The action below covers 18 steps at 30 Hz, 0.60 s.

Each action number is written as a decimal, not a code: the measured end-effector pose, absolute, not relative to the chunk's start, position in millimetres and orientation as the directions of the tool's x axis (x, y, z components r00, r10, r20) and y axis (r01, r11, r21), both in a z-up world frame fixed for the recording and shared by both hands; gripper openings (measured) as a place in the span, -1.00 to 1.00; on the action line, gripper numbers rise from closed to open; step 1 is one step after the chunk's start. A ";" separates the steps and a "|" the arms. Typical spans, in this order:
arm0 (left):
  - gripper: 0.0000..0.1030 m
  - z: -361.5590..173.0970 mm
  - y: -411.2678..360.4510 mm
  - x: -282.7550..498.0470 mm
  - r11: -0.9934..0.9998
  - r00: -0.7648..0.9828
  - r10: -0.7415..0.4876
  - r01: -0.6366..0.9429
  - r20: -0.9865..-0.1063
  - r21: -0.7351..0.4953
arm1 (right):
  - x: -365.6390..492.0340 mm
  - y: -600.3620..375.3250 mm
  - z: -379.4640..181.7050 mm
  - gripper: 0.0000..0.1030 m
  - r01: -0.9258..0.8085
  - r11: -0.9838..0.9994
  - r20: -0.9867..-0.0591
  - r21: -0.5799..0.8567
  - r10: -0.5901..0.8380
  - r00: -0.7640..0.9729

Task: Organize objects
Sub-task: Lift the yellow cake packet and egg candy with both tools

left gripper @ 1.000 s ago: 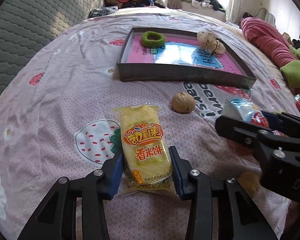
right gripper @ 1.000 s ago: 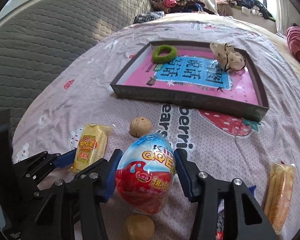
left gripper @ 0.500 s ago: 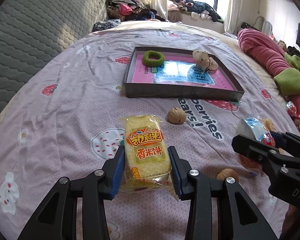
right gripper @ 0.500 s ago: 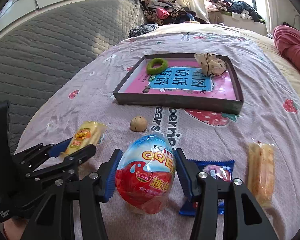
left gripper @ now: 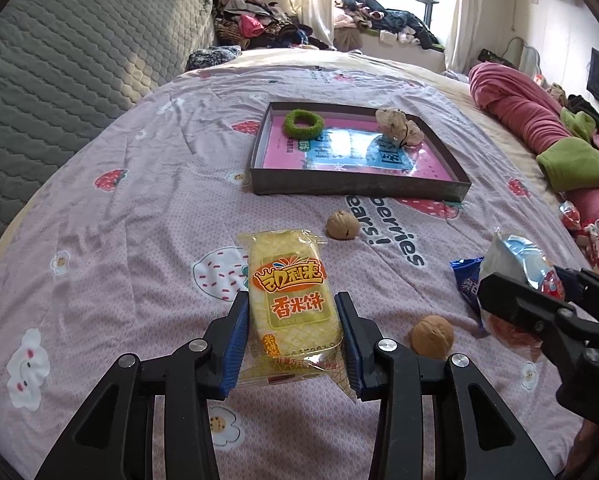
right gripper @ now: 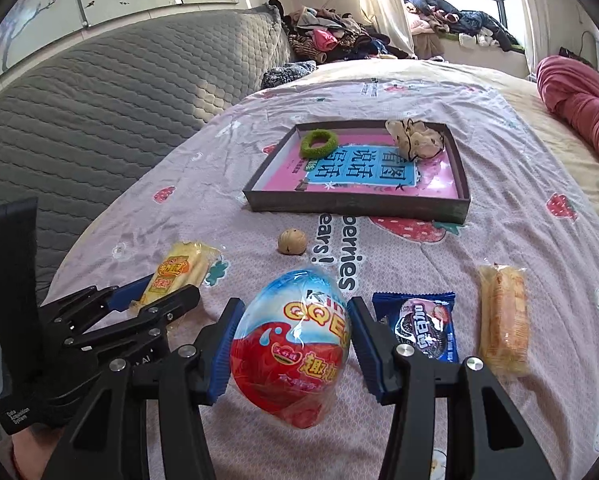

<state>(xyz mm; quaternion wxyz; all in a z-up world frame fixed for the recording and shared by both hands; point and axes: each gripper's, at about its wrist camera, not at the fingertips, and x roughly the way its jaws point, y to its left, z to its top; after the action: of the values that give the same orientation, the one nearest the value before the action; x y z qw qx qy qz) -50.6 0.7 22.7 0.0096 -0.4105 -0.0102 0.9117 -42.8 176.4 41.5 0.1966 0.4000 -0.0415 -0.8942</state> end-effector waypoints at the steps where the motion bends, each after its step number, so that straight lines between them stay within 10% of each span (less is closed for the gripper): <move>1: -0.16 24.0 1.0 -49.2 -1.000 -0.665 0.023 -0.008 -0.746 -0.024 | -40.7 176.4 44.7 0.03 0.319 -0.920 -0.696 0.226 -0.382 -0.608; 18: -0.16 76.8 7.0 -28.3 -1.000 -0.735 0.013 -0.011 -0.678 -0.007 | -15.9 183.8 87.4 0.03 0.302 -0.941 -0.619 0.156 -0.331 -0.713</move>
<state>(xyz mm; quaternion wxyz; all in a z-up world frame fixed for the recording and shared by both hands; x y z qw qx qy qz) -28.3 7.0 76.8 0.0067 -0.3639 -0.0014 0.9314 -15.9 183.8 87.4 0.1710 0.3383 -0.0216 -0.9251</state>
